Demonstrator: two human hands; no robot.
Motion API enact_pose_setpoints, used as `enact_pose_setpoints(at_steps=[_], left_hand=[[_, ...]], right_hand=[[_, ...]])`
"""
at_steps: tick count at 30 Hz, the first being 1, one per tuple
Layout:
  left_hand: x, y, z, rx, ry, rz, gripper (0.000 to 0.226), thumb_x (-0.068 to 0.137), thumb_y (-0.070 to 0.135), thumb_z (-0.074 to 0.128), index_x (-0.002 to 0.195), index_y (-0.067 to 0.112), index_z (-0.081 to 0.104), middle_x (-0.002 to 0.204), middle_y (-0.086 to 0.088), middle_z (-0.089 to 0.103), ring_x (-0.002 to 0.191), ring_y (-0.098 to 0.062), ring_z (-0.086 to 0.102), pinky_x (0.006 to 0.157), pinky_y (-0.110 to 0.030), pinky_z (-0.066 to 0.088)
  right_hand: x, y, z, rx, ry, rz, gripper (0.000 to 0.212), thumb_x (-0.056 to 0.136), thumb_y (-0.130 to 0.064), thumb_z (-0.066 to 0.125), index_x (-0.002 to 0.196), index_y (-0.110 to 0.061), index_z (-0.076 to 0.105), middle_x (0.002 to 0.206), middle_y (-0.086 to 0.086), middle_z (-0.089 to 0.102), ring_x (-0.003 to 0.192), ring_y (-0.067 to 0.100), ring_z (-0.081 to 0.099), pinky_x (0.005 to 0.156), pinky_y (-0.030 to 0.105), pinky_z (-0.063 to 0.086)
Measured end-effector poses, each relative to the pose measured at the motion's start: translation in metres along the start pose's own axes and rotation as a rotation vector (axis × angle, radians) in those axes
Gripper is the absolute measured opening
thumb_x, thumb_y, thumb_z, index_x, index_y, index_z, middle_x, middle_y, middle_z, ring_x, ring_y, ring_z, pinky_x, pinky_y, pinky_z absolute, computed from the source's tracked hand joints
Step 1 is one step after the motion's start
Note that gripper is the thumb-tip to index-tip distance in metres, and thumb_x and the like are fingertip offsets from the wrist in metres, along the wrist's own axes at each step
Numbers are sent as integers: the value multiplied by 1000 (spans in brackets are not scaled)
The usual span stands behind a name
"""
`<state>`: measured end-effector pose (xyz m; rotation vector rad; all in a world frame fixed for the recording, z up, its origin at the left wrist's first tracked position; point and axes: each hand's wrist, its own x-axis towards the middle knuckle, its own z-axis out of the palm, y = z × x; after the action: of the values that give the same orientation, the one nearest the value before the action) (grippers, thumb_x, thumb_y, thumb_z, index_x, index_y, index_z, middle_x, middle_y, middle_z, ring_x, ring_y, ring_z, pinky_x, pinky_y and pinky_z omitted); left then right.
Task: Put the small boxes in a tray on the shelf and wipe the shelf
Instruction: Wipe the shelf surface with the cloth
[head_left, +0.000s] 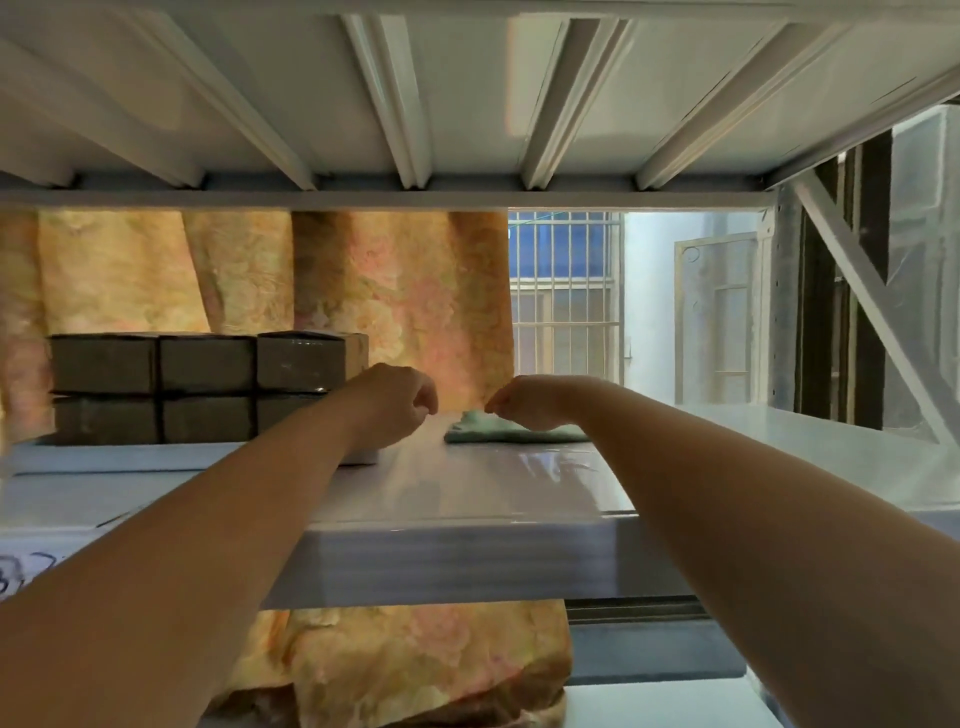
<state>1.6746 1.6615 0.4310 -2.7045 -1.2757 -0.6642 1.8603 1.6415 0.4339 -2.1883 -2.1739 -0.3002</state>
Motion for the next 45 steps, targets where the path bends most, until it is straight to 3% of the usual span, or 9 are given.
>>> enact_pose_setpoints(at_steps=[5,8,13,16,23,28,31,38,45], left_hand=[[-1,-18,9,-155,92,-71,24,90,9,44,93,18,67,95,-2,66,81,-14,56,62,-20,41],[3,-18,11,-168,71,-60,22,89,10,47,90,20,67,83,5,61,76,-8,54,58,-17,38],[3,-15,10,-190,48,-49,19,90,12,48,88,21,65,88,5,62,84,-12,58,59,-17,38],[0,-13,9,-197,41,-52,23,89,10,44,87,20,65,94,-1,67,87,-16,60,60,-19,40],[-6,-8,6,-196,44,-60,23,89,9,45,88,16,67,94,-3,67,85,-16,58,62,-21,40],[-7,-7,5,-192,33,-57,27,89,5,42,88,14,67,89,-3,68,69,-5,53,57,-21,39],[-6,-7,5,-170,37,-50,27,89,5,43,84,16,67,86,-2,68,69,-5,52,57,-21,38],[-12,-4,2,-136,41,-27,27,89,7,45,74,22,63,82,2,64,71,-9,53,58,-22,39],[-23,15,-2,-157,106,16,24,90,11,46,87,18,69,91,-2,67,79,-18,59,62,-23,43]], right_hand=[[24,-28,5,25,-167,34,52,99,-41,30,140,-14,43,147,9,41,133,30,40,112,44,29],[22,-31,8,59,-247,134,65,94,-57,24,145,-18,37,150,9,37,136,28,36,112,43,27],[3,-32,0,189,-363,150,65,97,-57,21,153,-26,8,160,1,13,146,24,16,115,38,16],[-7,-36,-3,184,-363,155,65,98,-56,20,153,-27,2,161,0,7,147,23,12,115,37,15],[-21,-45,-3,178,-368,191,65,97,-57,20,153,-26,6,159,5,16,144,26,23,112,36,23],[-42,-44,-9,200,-366,151,64,97,-58,19,152,-31,0,160,-3,7,146,21,15,114,34,18],[-54,-42,-11,213,-359,112,61,98,-56,17,151,-32,2,160,-8,2,148,17,7,116,35,11],[-71,-42,-7,262,-342,131,65,95,-61,21,152,-34,3,160,-5,6,147,20,13,112,34,18],[-84,-42,-6,287,-349,155,68,94,-63,22,152,-34,2,160,-1,9,144,22,20,108,33,23]])
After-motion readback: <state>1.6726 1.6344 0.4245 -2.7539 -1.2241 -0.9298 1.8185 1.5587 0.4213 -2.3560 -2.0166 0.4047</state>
